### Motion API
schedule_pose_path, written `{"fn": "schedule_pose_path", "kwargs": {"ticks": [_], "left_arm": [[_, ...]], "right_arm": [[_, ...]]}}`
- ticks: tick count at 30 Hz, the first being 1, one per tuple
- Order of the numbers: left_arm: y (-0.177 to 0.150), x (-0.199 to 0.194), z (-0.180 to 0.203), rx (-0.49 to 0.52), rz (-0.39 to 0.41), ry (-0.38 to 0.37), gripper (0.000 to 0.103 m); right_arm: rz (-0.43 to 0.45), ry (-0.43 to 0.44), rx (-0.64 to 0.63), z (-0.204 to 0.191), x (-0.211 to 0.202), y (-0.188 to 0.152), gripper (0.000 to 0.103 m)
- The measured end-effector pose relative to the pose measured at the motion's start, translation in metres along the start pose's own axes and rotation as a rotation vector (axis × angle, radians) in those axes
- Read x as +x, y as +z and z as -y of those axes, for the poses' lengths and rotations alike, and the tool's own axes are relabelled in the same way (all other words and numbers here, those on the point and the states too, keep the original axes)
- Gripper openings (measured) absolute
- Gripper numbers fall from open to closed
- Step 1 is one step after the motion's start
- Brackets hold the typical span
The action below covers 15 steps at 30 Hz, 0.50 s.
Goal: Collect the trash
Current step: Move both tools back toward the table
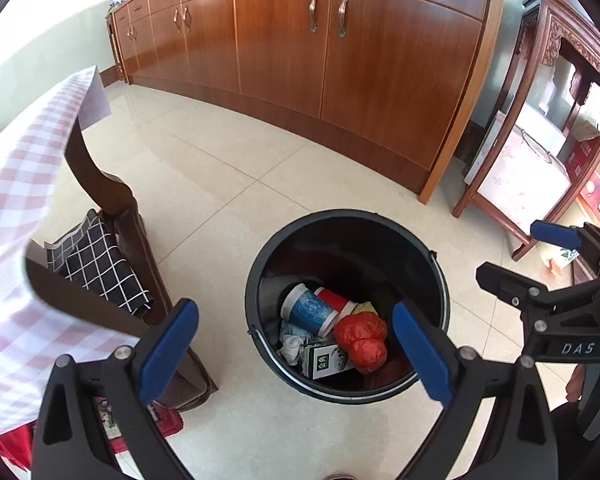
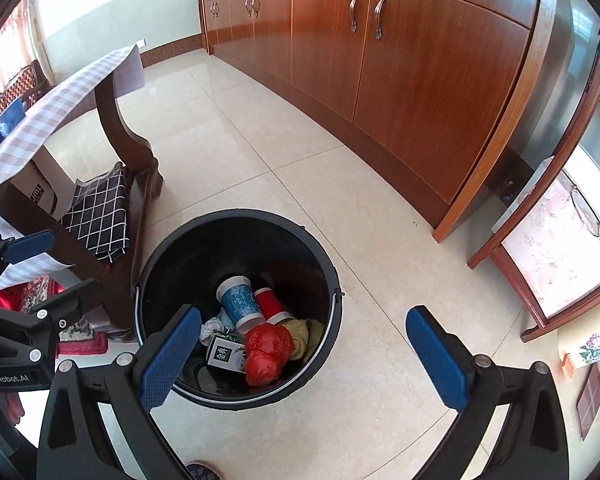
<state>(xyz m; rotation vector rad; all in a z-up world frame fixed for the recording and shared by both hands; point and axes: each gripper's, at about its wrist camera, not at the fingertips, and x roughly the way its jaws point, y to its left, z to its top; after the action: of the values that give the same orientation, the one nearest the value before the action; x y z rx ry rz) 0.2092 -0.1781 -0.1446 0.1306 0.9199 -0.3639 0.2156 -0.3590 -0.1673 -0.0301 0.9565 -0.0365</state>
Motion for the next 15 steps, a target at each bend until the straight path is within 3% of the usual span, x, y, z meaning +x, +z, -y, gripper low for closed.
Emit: {"fn": "schedule_pose_path", "kwargs": {"ticks": [15], "left_arm": [[-0.011,-0.079,-0.023,-0.028,0.115,0.050,0.099]], "right_arm": [[0.142,-0.012,0.013,-0.032,-0.069,0.005,0.103]]}}
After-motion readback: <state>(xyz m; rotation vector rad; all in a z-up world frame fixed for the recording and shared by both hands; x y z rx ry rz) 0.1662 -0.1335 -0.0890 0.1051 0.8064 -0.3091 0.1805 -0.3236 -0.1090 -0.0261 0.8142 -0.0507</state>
